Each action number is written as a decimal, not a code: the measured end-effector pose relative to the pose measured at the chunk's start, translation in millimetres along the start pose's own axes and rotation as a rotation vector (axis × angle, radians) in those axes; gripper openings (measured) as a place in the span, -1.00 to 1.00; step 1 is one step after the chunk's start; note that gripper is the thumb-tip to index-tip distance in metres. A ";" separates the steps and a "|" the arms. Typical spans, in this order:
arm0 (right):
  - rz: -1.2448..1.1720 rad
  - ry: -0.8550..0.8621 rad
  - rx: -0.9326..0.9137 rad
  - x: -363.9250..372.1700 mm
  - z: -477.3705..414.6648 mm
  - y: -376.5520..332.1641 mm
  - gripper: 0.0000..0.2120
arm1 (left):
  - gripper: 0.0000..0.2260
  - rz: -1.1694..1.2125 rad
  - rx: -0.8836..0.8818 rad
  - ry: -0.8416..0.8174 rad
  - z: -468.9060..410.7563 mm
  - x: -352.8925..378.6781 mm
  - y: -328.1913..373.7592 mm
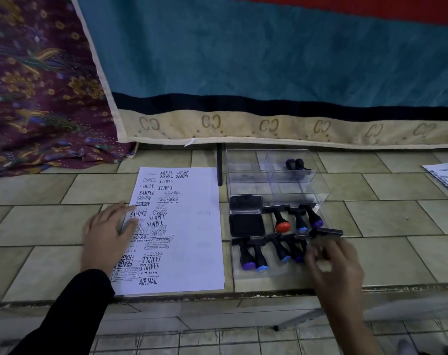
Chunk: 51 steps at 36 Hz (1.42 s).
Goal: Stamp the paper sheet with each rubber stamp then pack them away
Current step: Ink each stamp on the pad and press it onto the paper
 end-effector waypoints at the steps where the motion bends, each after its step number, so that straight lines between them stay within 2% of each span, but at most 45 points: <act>1: -0.031 0.018 -0.028 -0.5 -11.8 -5.9 -0.92 | -0.61 0.000 -0.001 -0.001 0.3 -0.3 0.1; 5: -0.044 0.002 -0.055 12.8 -85.8 -15.7 -0.94 | -0.62 0.000 0.002 -0.007 1.1 -1.5 0.9; 8: 0.031 -0.134 0.033 43.5 -146.1 0.1 -0.89 | -0.62 0.001 0.000 -0.011 1.3 -3.1 2.1; 13: 0.189 -0.218 0.187 84.8 -207.2 36.0 -0.82 | -0.63 0.028 -0.016 -0.015 2.4 -5.6 4.3; 16: 0.271 -0.337 0.277 106.8 -221.3 52.2 -0.77 | -0.64 0.023 -0.015 -0.019 2.9 -6.1 5.2; 21: 0.392 -0.478 0.282 126.3 -223.6 56.2 -0.84 | -0.64 0.010 -0.015 -0.028 3.0 -6.7 6.0; 26: 0.484 -0.527 0.285 130.9 -223.0 54.5 -0.84 | -0.63 0.010 -0.017 -0.027 2.1 -6.6 5.2; 34: 0.507 -0.473 0.235 130.3 -226.6 51.6 -0.85 | -0.58 0.005 -0.022 -0.023 1.5 -9.0 7.3; 39: 0.413 -0.414 0.231 123.3 -227.9 52.8 -0.85 | -0.62 0.009 -0.024 -0.029 0.7 -7.7 7.3; 45: 0.151 -0.205 0.179 95.2 -234.3 37.2 -0.81 | -0.62 0.007 -0.018 -0.029 1.4 -7.0 6.6; 51: -0.124 -0.009 0.055 62.9 -211.2 -9.6 -0.72 | -0.63 0.000 -0.009 -0.024 1.6 -6.8 6.0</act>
Point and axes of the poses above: each hand's wrist, its own z-axis away from the middle knuckle, its own x-axis out of the palm, y = z × x, the point moved 8 cm from there along -z, towards the middle knuckle, and after that the axes turned 15 degrees about -z, right-handed, at the moved point
